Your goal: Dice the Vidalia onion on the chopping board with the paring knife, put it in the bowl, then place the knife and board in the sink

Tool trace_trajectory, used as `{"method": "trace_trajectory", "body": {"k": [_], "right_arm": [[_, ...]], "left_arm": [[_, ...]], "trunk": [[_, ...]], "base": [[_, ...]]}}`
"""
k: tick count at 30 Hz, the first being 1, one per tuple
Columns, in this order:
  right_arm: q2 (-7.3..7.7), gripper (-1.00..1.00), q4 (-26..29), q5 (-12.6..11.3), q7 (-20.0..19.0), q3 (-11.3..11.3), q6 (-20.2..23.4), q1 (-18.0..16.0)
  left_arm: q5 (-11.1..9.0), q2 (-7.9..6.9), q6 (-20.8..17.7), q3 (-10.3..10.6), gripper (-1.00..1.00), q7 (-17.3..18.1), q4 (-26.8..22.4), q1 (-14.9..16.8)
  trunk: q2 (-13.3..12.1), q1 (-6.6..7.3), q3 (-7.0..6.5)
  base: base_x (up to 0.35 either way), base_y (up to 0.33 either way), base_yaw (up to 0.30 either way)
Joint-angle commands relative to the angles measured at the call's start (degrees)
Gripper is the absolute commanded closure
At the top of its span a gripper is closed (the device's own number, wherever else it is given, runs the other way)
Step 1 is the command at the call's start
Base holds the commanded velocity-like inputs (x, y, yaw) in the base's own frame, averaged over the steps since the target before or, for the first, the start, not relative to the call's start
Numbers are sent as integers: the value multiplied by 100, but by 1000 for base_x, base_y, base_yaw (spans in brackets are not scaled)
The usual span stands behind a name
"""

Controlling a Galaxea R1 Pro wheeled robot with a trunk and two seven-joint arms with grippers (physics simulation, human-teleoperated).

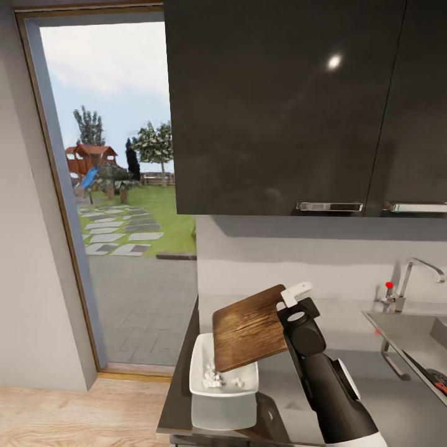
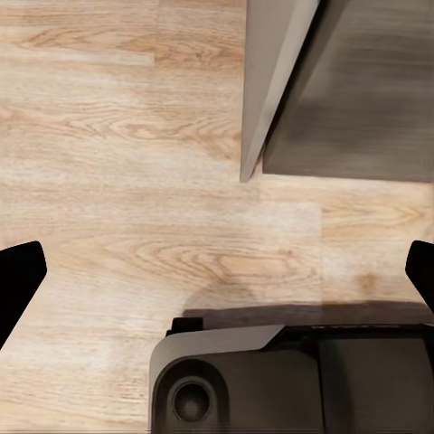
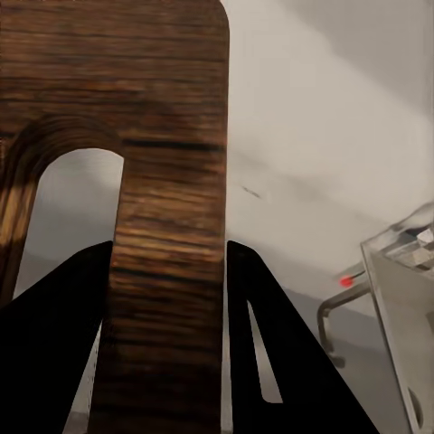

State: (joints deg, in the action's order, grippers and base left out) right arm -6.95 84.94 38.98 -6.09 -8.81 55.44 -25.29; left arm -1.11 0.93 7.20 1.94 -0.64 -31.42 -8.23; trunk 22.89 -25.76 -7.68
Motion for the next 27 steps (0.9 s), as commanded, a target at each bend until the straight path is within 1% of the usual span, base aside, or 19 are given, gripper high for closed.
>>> {"method": "trace_trajectory", "body": {"k": [1, 3, 4, 5, 6, 8, 9, 10, 12, 14, 17, 18, 21, 27], "right_arm": [[8, 100, 5, 54, -73, 16, 18, 0], [16, 100, 15, 15, -93, 76, 11, -1], [13, 100, 21, -50, -114, 168, 6, -1], [4, 100, 25, -162, -144, 311, -8, -1], [-6, 100, 30, -431, -201, 588, -63, -2], [3, 100, 36, -892, -276, 949, -193, -2], [17, 100, 38, -1130, -307, 1088, -263, -2], [27, 100, 37, -1357, -334, 1194, -326, -2], [42, 100, 34, -1753, -373, 1323, -413, -2], [49, 100, 33, -2005, -390, 1378, -458, -2], [52, 100, 32, -2148, -398, 1400, -537, -2], [53, 100, 32, -2174, -400, 1404, -639, -2], [53, 100, 24, -2190, -399, 1407, -803, -2], [49, 100, 15, -2192, -369, 1409, -864, -2]], "left_arm": [[-12, 0, 10, 11, -100, -7, 16, -3], [-12, 2, 10, 10, -100, -7, 36, -3], [-12, 3, 10, 9, -100, -7, 44, -3], [-12, 3, 10, 9, -100, -7, 48, -3], [-12, 3, 10, 10, -100, -7, 52, -3], [-9, 4, 10, 9, -100, -7, 53, -3], [-8, 4, 10, 9, -100, -7, 54, -3], [-8, 4, 10, 11, -100, -7, 55, -3], [-7, 4, 10, 13, -100, -7, 55, -3], [-6, 4, 10, 15, -100, -7, 55, -3], [-4, 4, 10, 17, -100, -7, 56, -3], [-7, 4, 10, 17, -100, -7, 56, -3], [-7, 4, 10, 17, -100, -7, 57, -3], [-5, 4, 10, 17, -100, -7, 57, -3]], "trunk": [[3, -2, 1], [3, -2, 1], [3, -2, 1], [3, -2, 1], [3, -2, 1], [3, -2, 1], [3, -2, 1], [3, -2, 1], [3, -2, 1], [3, -2, 1], [3, -2, 1], [3, -2, 1], [3, -2, 1], [3, -2, 1]], "base": [[0, 0, 0], [0, 0, 0], [0, 0, 0], [0, 0, 0], [0, 0, 0], [0, 0, 0], [0, 0, 0], [0, 0, 0], [0, -24, 0], [-7, -106, 0], [-59, -206, 0], [-89, -268, 0], [-97, -284, 0], [-104, -295, 0]]}}
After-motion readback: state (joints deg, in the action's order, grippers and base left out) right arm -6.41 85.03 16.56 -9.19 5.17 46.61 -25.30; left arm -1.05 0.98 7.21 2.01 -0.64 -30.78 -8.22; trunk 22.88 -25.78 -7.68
